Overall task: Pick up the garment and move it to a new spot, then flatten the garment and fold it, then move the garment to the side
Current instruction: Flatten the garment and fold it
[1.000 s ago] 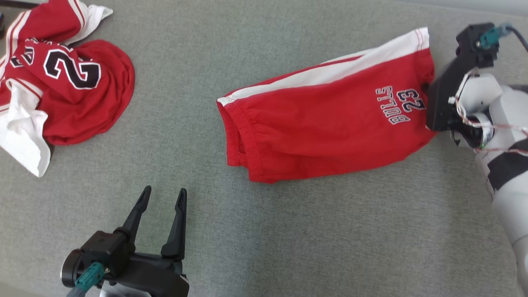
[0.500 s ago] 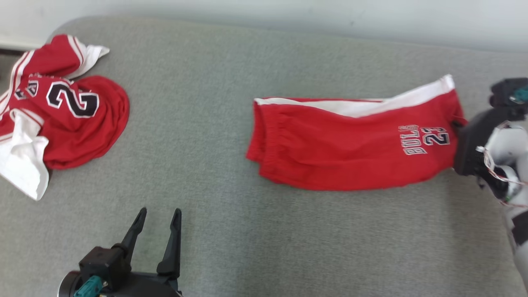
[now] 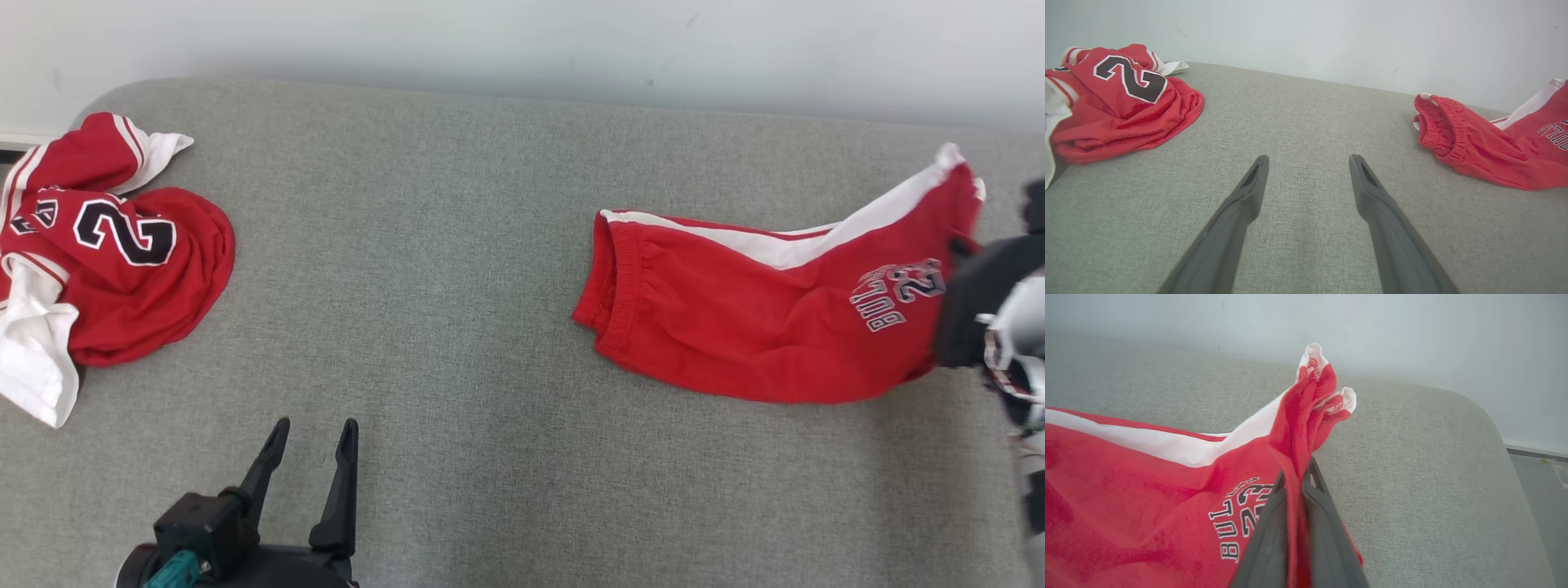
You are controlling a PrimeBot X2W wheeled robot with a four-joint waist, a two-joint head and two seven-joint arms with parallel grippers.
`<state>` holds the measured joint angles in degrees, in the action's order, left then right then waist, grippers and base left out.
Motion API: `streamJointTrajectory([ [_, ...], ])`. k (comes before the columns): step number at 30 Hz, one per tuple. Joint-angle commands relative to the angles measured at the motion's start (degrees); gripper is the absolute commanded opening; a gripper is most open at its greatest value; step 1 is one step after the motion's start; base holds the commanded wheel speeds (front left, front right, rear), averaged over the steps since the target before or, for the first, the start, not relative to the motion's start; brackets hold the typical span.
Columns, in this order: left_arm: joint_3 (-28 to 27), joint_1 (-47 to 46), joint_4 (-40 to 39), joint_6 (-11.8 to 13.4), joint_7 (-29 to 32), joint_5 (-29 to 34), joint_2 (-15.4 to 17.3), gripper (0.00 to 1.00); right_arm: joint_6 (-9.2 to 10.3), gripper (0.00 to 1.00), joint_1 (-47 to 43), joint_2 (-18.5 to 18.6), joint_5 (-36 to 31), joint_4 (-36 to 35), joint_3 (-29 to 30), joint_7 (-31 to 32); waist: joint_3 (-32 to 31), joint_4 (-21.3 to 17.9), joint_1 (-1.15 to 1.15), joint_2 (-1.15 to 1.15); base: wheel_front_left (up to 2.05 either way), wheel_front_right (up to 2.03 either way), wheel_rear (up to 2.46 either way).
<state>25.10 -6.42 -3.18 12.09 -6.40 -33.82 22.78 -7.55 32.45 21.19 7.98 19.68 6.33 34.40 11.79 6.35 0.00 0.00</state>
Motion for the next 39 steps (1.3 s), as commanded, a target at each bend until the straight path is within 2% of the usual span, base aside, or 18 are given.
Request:
streamJointTrajectory([
  [1,-0.02,0.73,-0.24,0.13,-0.03,-0.08,0.24,1.0,0.11,0.0,-0.9,-0.91,0.15,-1.69,-1.14,0.45,-0.22,0.03,0.0,0.0,0.0,0.0,0.0],
  [6,0.16,0.99,-0.06,0.3,-0.23,-0.35,0.0,1.0,0.11,0.0,-0.91,-3.86,1.71,-7.14,-7.6,3.69,-0.78,0.01,0.0,0.0,0.0,0.0,0.0],
  [10,0.41,0.82,0.2,0.2,-0.45,-0.45,-0.34,1.0,0.11,0.0,0.66,-5.77,3.12,-8.03,-13.47,5.44,-0.8,0.11,0.0,0.0,0.0,0.0,0.0],
  [16,0.98,-0.39,1.04,-0.4,-1.06,-0.61,-1.03,1.0,0.11,0.0,4.48,-9.79,3.46,-2.0,-17.38,5.15,-0.02,0.98,0.0,0.0,0.0,0.0,0.0],
  [23,1.37,-1.14,2.66,-1.48,-1.87,-1.27,-1.69,1.0,0.1,0.0,8.11,-14.82,0.53,6.27,-16.01,0.78,0.84,3.25,0.0,0.0,0.0,0.0,0.0],
  [31,1.19,-1.06,3.83,-1.95,-2.56,-2.07,-1.54,1.0,0.1,0.0,10.05,-16.77,1.24,12.66,-19.23,-0.44,0.89,4.53,0.0,0.0,0.0,0.0,0.0],
  [32,1.18,-1.05,3.94,-1.97,-2.68,-2.14,-1.54,1.0,0.1,0.31,10.21,-17.03,1.55,13.19,-19.64,-0.97,0.86,4.53,0.0,0.0,0.0,0.0,0.0],
  [33,1.18,-1.05,3.94,-1.97,-2.68,-2.14,-1.54,1.0,0.1,0.31,10.21,-17.03,1.55,13.19,-19.64,-0.97,0.86,4.53,0.0,0.0,0.0,0.0,0.0],
  [34,1.2,-1.18,4.13,-1.86,-2.63,-2.14,-1.63,1.0,0.1,1.0,10.63,-17.42,3.22,13.91,-20.17,-2.21,0.75,4.45,0.0,0.0,0.0,0.0,0.0],
  [39,1.09,-1.07,4.26,-1.57,-2.77,-2.19,-1.42,1.0,0.1,1.0,11.88,-18.05,10.57,11.7,-21.13,-4.68,-0.02,3.67,0.0,0.0,0.0,0.0,0.0],
])
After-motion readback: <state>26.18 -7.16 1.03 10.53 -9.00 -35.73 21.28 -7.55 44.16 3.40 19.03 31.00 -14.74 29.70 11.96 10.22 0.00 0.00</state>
